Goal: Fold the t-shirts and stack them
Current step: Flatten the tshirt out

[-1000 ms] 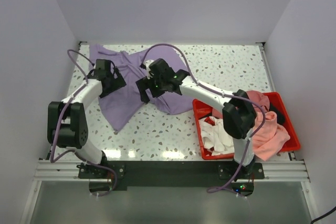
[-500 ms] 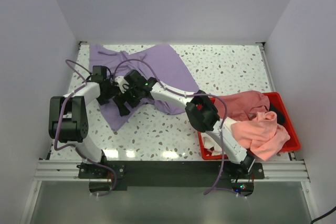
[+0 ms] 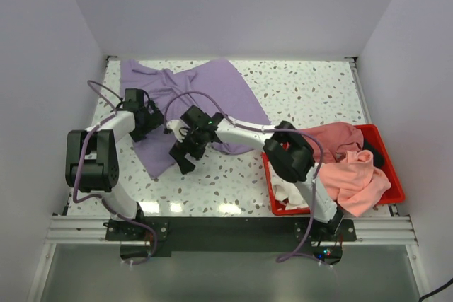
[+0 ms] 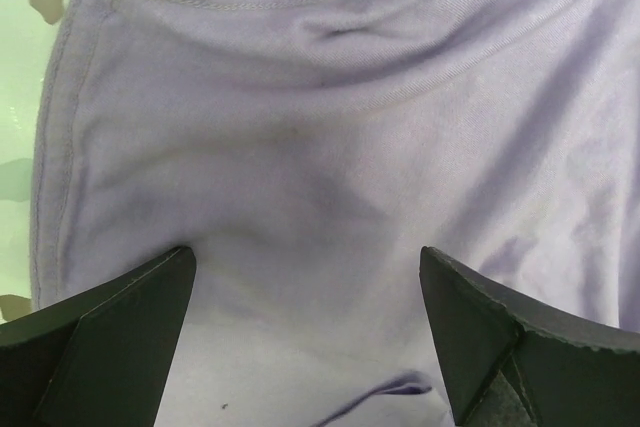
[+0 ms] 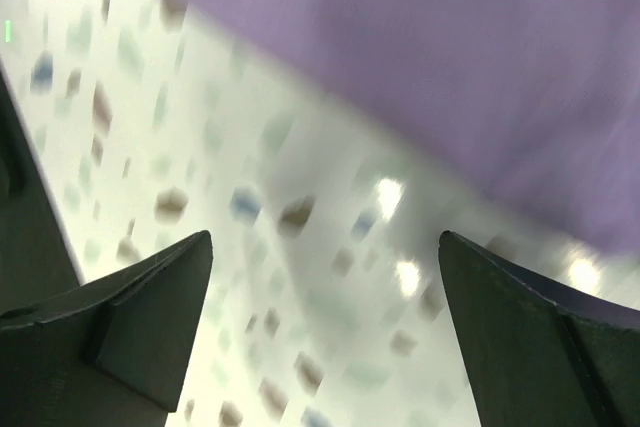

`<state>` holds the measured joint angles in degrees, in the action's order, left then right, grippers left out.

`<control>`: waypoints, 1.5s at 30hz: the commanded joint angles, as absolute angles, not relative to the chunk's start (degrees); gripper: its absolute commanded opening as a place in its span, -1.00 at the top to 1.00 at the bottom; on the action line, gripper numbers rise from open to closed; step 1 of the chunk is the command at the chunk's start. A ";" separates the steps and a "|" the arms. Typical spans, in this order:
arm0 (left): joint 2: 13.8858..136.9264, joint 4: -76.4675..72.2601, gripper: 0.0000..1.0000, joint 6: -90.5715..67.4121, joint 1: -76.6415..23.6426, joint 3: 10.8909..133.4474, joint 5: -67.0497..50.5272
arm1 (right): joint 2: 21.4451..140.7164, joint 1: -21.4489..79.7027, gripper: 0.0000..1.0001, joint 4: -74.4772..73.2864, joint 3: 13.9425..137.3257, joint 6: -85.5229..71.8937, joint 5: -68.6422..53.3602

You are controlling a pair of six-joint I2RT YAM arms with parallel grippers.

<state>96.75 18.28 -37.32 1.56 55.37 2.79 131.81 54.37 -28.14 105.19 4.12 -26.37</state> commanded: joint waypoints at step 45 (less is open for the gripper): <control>95.80 21.36 -1.00 -40.43 2.90 52.12 4.48 | 121.75 63.10 -0.98 -9.76 83.79 -4.66 -14.94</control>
